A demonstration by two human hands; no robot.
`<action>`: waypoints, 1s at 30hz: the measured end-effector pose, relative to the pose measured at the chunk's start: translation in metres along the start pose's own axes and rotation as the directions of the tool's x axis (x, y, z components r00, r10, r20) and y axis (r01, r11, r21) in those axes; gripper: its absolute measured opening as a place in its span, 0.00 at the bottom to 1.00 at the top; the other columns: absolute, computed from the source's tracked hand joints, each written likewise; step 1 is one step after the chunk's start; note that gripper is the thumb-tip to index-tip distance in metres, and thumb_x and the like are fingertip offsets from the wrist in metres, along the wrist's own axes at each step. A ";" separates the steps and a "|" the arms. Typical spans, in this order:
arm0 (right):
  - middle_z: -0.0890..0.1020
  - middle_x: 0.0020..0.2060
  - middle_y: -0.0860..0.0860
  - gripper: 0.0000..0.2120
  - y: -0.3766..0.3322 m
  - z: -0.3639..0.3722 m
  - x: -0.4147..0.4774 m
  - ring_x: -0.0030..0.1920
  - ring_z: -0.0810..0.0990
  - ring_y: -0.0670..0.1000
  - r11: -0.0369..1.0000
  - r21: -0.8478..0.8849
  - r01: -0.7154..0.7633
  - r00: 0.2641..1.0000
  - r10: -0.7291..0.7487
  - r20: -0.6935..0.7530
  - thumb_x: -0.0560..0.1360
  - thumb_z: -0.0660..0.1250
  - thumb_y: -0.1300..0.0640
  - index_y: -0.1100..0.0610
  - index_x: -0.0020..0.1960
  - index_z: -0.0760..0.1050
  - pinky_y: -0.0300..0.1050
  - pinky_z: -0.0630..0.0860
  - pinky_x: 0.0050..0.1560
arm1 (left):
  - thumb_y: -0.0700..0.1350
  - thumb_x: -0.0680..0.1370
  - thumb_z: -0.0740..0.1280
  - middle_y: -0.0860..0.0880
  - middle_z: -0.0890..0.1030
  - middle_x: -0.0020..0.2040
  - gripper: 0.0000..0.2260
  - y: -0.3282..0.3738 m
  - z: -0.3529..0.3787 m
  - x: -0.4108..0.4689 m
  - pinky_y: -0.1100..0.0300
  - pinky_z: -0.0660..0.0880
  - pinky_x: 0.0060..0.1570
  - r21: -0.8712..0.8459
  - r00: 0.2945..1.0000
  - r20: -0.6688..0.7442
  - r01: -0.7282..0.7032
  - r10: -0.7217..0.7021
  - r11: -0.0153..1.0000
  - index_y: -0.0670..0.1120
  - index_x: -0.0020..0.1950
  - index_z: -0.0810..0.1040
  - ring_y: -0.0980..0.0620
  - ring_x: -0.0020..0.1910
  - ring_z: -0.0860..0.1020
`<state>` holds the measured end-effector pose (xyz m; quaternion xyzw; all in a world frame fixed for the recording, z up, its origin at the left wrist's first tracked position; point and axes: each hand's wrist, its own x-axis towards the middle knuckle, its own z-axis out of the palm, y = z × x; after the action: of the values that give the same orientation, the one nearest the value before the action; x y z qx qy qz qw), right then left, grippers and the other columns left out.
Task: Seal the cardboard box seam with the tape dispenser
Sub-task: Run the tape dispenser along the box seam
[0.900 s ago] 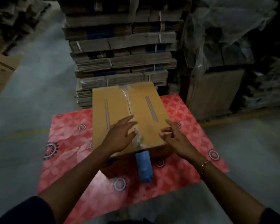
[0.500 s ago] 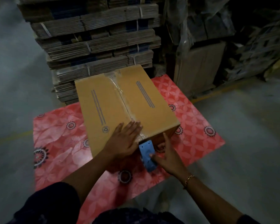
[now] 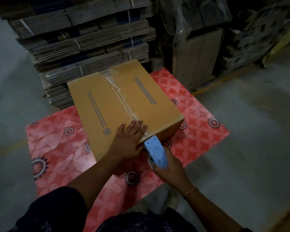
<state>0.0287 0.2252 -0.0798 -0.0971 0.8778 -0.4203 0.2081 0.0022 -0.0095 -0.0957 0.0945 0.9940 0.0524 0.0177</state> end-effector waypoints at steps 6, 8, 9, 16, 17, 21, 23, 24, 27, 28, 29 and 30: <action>0.80 0.61 0.44 0.35 -0.014 0.004 -0.002 0.54 0.83 0.50 0.997 -0.072 0.000 0.998 -0.004 -0.056 0.69 0.72 0.40 0.42 0.72 0.62 0.51 0.83 0.47 | 0.62 0.78 0.59 0.44 0.63 0.82 0.33 0.007 0.001 0.005 0.34 0.60 0.73 0.022 0.998 -0.035 0.046 -0.045 0.999 0.50 0.81 0.61 0.43 0.80 0.62; 0.81 0.61 0.45 0.34 -0.018 0.003 -0.003 0.54 0.83 0.51 0.994 -0.113 -0.004 0.997 -0.004 -0.072 0.70 0.72 0.38 0.43 0.71 0.62 0.49 0.81 0.46 | 0.62 0.79 0.59 0.44 0.63 0.81 0.32 0.008 0.000 0.004 0.34 0.60 0.72 0.025 0.998 -0.047 0.040 -0.039 0.999 0.49 0.81 0.61 0.43 0.80 0.62; 0.81 0.61 0.47 0.34 -0.018 0.002 -0.004 0.54 0.83 0.52 0.991 -0.134 -0.005 0.997 -0.006 -0.081 0.70 0.71 0.38 0.43 0.71 0.62 0.48 0.81 0.45 | 0.62 0.79 0.59 0.44 0.63 0.81 0.33 0.008 0.000 0.003 0.34 0.61 0.72 0.030 0.998 -0.048 0.036 -0.034 0.999 0.49 0.81 0.62 0.42 0.79 0.63; 0.83 0.53 0.45 0.30 -0.023 -0.012 -0.020 0.46 0.83 0.51 0.982 -0.189 -0.021 0.994 0.000 -0.110 0.69 0.69 0.38 0.42 0.68 0.64 0.49 0.81 0.42 | 0.63 0.79 0.54 0.44 0.66 0.80 0.32 0.006 0.001 0.005 0.34 0.62 0.71 0.048 0.998 -0.044 0.041 -0.039 0.998 0.49 0.79 0.64 0.42 0.78 0.65; 0.83 0.52 0.45 0.30 -0.021 -0.013 -0.025 0.46 0.83 0.51 0.982 -0.186 -0.034 0.993 0.012 -0.117 0.69 0.69 0.38 0.41 0.68 0.65 0.50 0.81 0.42 | 0.64 0.79 0.54 0.45 0.66 0.80 0.32 0.006 0.001 0.005 0.35 0.62 0.71 0.049 0.998 -0.053 0.043 -0.040 0.998 0.49 0.79 0.65 0.43 0.78 0.65; 0.84 0.51 0.44 0.29 -0.014 -0.019 -0.037 0.46 0.83 0.48 0.978 -0.194 -0.071 0.994 0.053 -0.095 0.69 0.68 0.36 0.39 0.67 0.66 0.51 0.81 0.44 | 0.66 0.78 0.57 0.45 0.67 0.80 0.33 0.008 0.004 0.007 0.36 0.62 0.71 0.024 0.995 -0.091 0.047 -0.045 0.999 0.50 0.78 0.66 0.44 0.78 0.65; 0.84 0.50 0.45 0.30 -0.014 -0.021 -0.033 0.46 0.83 0.50 0.968 -0.241 -0.074 0.995 0.057 -0.079 0.68 0.67 0.34 0.39 0.68 0.66 0.51 0.81 0.44 | 0.67 0.76 0.58 0.46 0.65 0.81 0.35 0.005 0.004 0.007 0.36 0.59 0.72 0.002 0.996 -0.081 0.032 -0.032 0.999 0.50 0.79 0.64 0.44 0.79 0.64; 0.85 0.50 0.46 0.31 -0.015 -0.023 -0.030 0.46 0.84 0.51 0.962 -0.266 -0.070 0.996 0.053 -0.071 0.68 0.66 0.34 0.39 0.68 0.66 0.51 0.81 0.45 | 0.67 0.75 0.58 0.46 0.63 0.82 0.37 0.003 0.002 0.006 0.36 0.57 0.72 -0.018 0.998 -0.065 0.014 -0.015 1.000 0.51 0.80 0.63 0.44 0.80 0.62; 0.86 0.51 0.47 0.31 -0.017 -0.026 -0.026 0.48 0.84 0.53 0.953 -0.297 -0.062 0.998 0.050 -0.047 0.68 0.67 0.34 0.40 0.68 0.66 0.51 0.81 0.46 | 0.68 0.73 0.52 0.49 0.56 0.84 0.39 -0.003 -0.009 0.006 0.39 0.48 0.75 -0.171 1.000 0.002 0.017 -0.017 0.985 0.53 0.82 0.58 0.48 0.82 0.54; 0.85 0.51 0.47 0.30 -0.017 -0.026 -0.025 0.48 0.84 0.53 0.949 -0.308 -0.062 0.998 0.053 -0.040 0.68 0.67 0.34 0.40 0.68 0.66 0.51 0.81 0.46 | 0.68 0.74 0.49 0.49 0.56 0.84 0.38 -0.002 -0.012 0.007 0.40 0.46 0.75 -0.207 0.999 0.017 0.038 -0.035 0.978 0.54 0.82 0.58 0.49 0.82 0.53; 0.85 0.50 0.48 0.30 -0.018 -0.027 -0.025 0.48 0.84 0.54 0.945 -0.323 -0.061 0.998 0.053 -0.033 0.68 0.67 0.34 0.40 0.68 0.65 0.51 0.81 0.46 | 0.69 0.76 0.48 0.50 0.57 0.83 0.36 0.002 -0.013 0.008 0.40 0.47 0.75 -0.218 0.998 0.010 0.061 -0.061 0.974 0.54 0.81 0.60 0.50 0.82 0.53; 0.85 0.50 0.48 0.30 -0.017 -0.027 -0.025 0.48 0.84 0.54 0.940 -0.337 -0.060 0.998 0.054 -0.027 0.69 0.67 0.34 0.41 0.67 0.65 0.51 0.80 0.45 | 0.68 0.77 0.48 0.49 0.60 0.83 0.34 0.007 -0.012 0.009 0.40 0.48 0.75 -0.203 0.996 -0.016 0.086 -0.091 0.975 0.53 0.80 0.62 0.49 0.81 0.56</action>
<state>0.0386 0.2419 -0.0438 -0.1020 0.9411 -0.2583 0.1928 -0.0063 -0.0022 -0.0835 0.0473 0.9869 0.1535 0.0170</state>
